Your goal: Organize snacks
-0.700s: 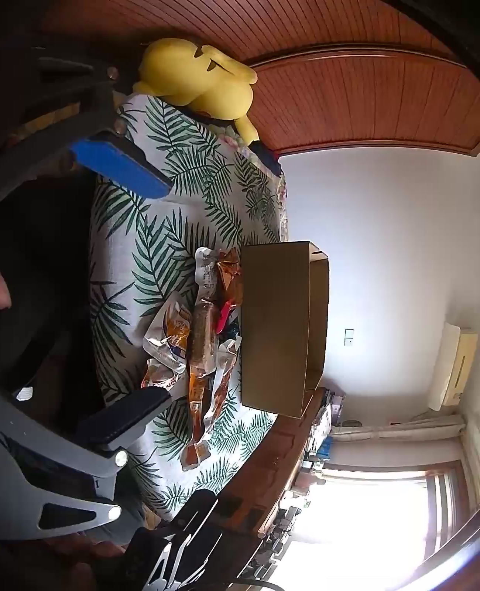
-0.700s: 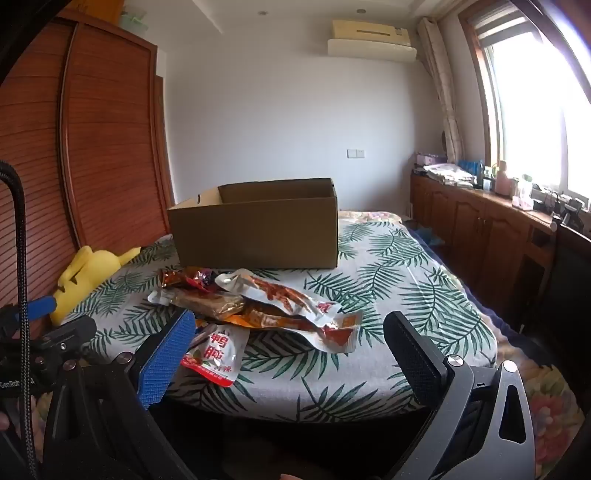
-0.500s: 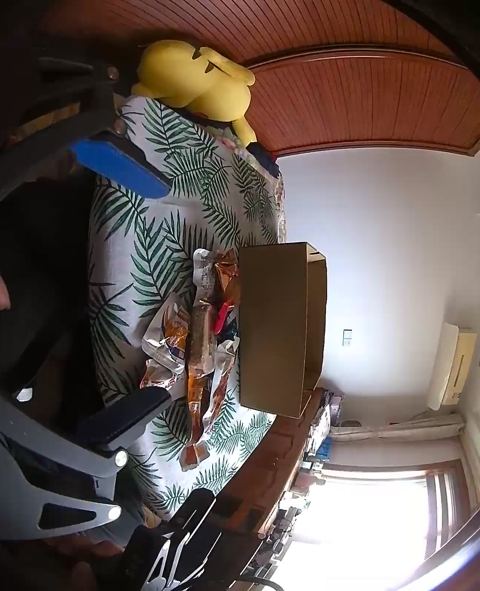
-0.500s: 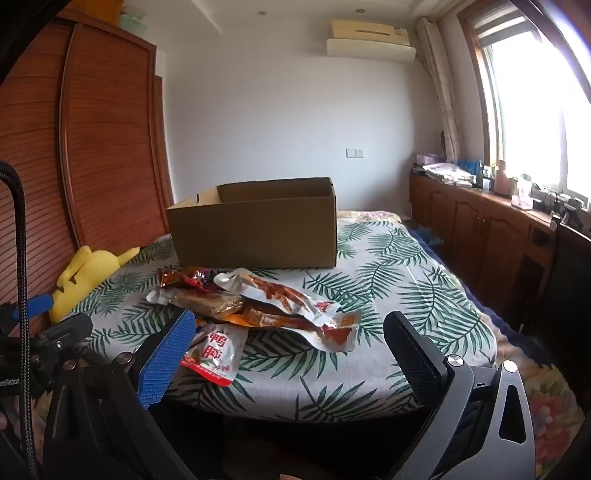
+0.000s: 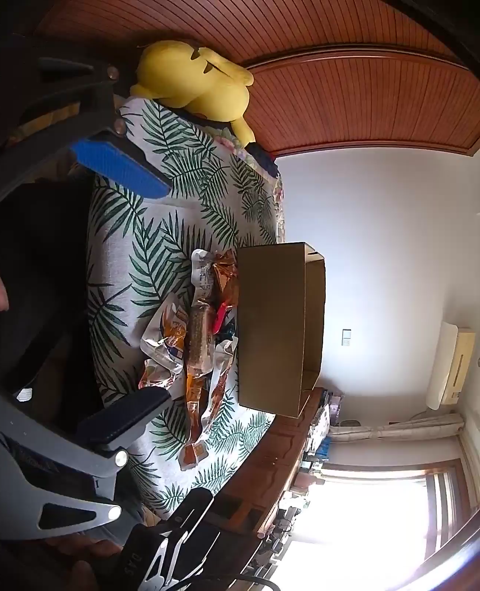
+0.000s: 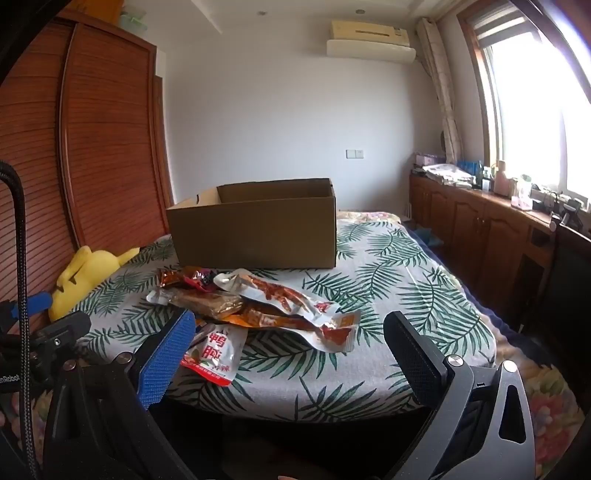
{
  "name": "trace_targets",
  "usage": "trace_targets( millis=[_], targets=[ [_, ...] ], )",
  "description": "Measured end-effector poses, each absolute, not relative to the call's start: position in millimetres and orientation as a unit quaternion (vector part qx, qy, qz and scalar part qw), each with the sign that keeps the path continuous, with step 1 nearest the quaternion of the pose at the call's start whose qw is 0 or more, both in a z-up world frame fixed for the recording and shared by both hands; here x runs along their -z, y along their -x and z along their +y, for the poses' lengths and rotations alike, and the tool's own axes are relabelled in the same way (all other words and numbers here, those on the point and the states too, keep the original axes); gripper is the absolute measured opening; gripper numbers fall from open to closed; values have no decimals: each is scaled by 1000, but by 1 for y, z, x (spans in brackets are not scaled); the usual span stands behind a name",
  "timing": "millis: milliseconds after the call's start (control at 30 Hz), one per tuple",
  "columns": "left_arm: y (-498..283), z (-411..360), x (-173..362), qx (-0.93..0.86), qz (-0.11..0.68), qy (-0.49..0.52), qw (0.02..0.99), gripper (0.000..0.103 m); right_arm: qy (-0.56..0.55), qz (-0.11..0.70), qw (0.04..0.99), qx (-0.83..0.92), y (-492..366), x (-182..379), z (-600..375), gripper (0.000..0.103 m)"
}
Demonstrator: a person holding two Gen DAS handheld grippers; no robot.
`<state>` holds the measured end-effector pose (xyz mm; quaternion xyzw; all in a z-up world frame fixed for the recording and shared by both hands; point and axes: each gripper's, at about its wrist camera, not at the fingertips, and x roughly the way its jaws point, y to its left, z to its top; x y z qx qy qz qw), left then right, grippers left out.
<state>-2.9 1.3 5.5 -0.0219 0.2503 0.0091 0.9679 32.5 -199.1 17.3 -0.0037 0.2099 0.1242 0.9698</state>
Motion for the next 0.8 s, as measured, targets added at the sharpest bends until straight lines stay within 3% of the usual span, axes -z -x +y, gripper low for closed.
trace_targets(
  millis=[800],
  targets=[
    [2, 1, -7, -9, 249, 22, 968, 102, 4, 209, 970, -124, -32, -17, -202, 103]
  ],
)
